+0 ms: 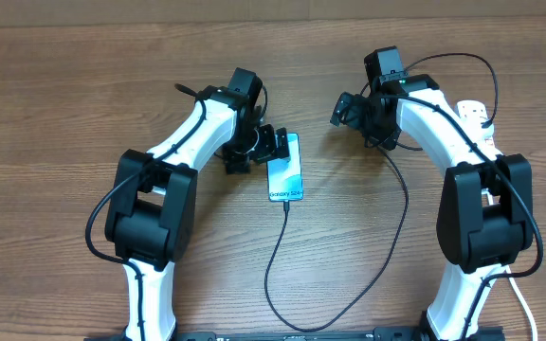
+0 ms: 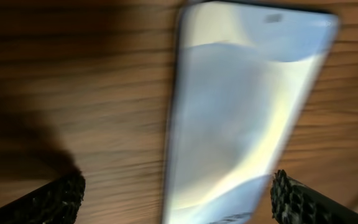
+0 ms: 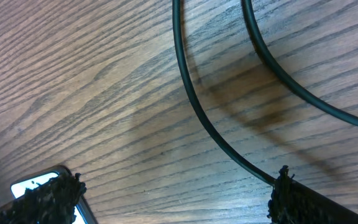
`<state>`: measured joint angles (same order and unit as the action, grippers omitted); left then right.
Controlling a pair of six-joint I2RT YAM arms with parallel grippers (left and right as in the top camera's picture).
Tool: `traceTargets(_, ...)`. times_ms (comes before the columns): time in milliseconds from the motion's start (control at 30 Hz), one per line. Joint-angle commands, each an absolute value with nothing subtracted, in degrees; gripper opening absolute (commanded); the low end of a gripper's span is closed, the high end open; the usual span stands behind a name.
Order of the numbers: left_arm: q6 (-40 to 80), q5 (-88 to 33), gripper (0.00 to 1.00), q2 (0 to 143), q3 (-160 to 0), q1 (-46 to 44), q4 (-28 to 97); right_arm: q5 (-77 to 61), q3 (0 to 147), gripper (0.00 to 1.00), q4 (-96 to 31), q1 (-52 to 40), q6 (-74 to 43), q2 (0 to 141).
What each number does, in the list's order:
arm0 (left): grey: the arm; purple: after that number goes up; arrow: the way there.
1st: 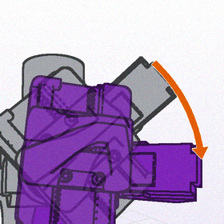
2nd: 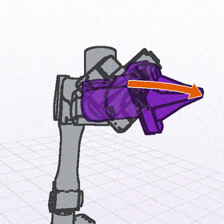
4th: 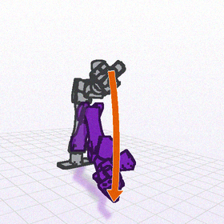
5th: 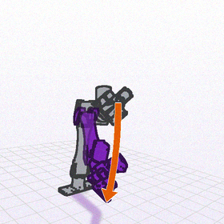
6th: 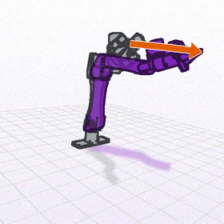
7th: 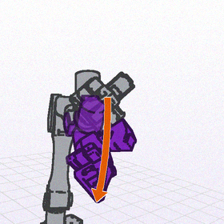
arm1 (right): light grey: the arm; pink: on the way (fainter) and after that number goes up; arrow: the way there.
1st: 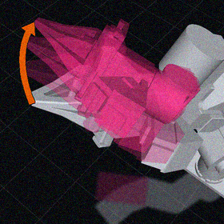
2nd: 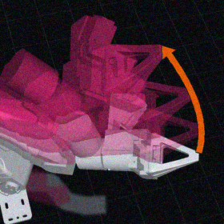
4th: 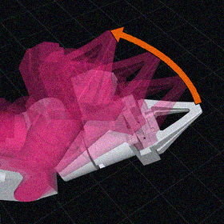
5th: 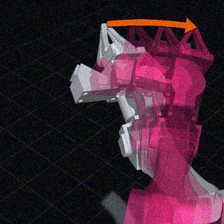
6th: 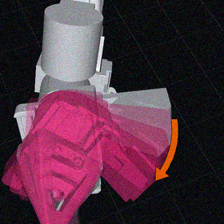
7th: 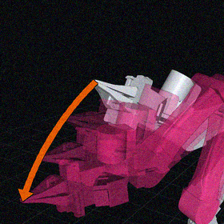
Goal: Plug charger to phone and switch on socket
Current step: 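Release the phone and lift the left gripper away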
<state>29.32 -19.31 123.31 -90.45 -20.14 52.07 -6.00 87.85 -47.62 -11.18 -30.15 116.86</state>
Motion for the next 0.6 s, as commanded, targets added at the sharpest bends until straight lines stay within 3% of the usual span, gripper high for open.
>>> traceTargets(0,26.02,-7.9,1.0,118.91,-90.5,-19.31,54.33,-6.07,88.36,1.0,-47.53,-10.85,-29.93,116.27)
traceTargets(333,19.25,3.4,1.0,86.5,-90.65,-19.31,56.55,-6.07,88.36,1.0,-47.48,-10.85,-29.95,116.27)
traceTargets(567,19.25,3.42,1.0,80.01,-90.65,-19.31,58.35,-6.07,88.36,1.0,-47.53,-10.85,-29.95,116.27)
